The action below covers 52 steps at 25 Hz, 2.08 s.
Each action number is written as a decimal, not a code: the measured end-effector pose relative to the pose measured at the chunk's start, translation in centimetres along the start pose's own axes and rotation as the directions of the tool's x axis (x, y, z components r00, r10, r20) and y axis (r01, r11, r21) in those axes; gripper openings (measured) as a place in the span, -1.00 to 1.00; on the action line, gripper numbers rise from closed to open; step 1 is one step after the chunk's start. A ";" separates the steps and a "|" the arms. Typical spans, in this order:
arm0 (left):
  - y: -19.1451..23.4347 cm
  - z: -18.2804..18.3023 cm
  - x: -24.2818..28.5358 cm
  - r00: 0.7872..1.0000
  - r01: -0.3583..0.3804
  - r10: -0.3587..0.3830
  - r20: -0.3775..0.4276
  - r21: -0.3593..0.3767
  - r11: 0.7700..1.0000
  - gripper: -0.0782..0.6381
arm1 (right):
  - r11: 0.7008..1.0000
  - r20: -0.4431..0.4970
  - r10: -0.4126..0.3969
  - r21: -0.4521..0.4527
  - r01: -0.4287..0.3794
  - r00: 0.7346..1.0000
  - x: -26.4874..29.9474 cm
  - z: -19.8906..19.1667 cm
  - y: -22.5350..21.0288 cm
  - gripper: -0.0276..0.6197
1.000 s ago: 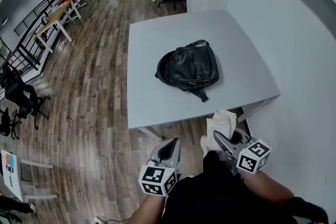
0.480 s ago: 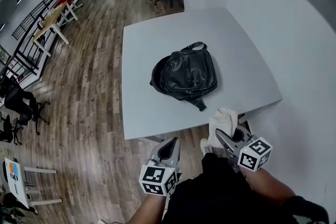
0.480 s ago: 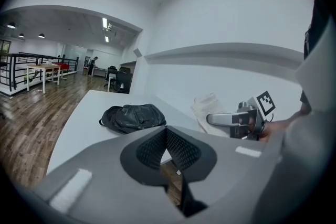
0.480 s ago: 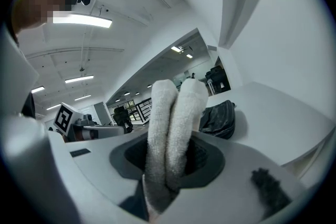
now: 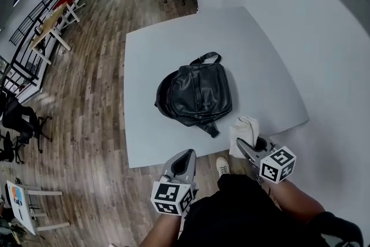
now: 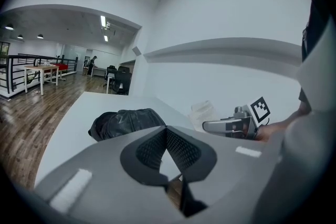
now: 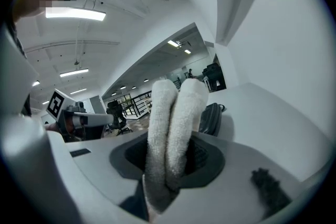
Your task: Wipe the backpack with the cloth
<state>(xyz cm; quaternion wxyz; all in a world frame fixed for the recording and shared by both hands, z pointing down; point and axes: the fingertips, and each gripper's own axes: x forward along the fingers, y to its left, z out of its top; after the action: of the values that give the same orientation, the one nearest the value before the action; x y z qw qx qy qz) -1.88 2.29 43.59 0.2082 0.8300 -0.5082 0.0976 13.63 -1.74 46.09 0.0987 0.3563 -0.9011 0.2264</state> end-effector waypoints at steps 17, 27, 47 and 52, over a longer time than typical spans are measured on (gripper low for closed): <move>2.3 2.5 12.7 0.990 -0.044 0.052 -0.134 0.061 0.997 -0.76 | 0.990 0.037 -0.096 -0.100 0.100 0.995 6.8 5.1 -17.6 -0.52; 2.4 2.3 16.5 0.968 -0.039 0.082 -0.236 0.179 0.983 -0.76 | 0.990 0.002 -0.124 -0.060 0.124 0.992 13.9 3.9 -24.7 -0.52; 4.6 1.1 17.6 0.959 -0.074 0.090 -0.270 0.069 0.995 -0.76 | 0.979 -0.078 -0.134 -0.166 0.120 0.988 24.6 3.8 -29.7 -0.52; 5.1 1.2 17.6 0.958 -0.093 0.105 -0.265 0.058 0.994 -0.76 | 0.983 -0.081 -0.132 -0.138 0.120 0.988 25.0 3.5 -30.0 -0.52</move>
<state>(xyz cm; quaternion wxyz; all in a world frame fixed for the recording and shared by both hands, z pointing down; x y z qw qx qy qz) 1.68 -14.38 50.39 0.2510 0.7871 -0.5140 0.2308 16.03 -37.69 61.66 0.1768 0.3946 -0.8846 0.1749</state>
